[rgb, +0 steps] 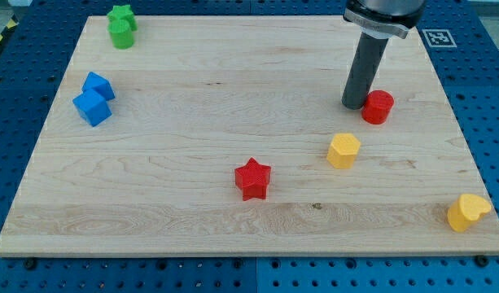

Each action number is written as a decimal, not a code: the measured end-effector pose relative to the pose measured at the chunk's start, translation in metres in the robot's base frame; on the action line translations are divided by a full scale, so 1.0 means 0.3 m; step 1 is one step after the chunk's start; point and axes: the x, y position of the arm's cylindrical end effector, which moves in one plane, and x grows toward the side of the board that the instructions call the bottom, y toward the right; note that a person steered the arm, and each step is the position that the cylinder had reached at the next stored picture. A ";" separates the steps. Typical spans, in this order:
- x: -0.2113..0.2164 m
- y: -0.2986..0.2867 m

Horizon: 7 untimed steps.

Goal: Push the red circle to center right

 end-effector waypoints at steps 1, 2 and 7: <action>0.013 -0.003; 0.061 -0.003; 0.000 0.193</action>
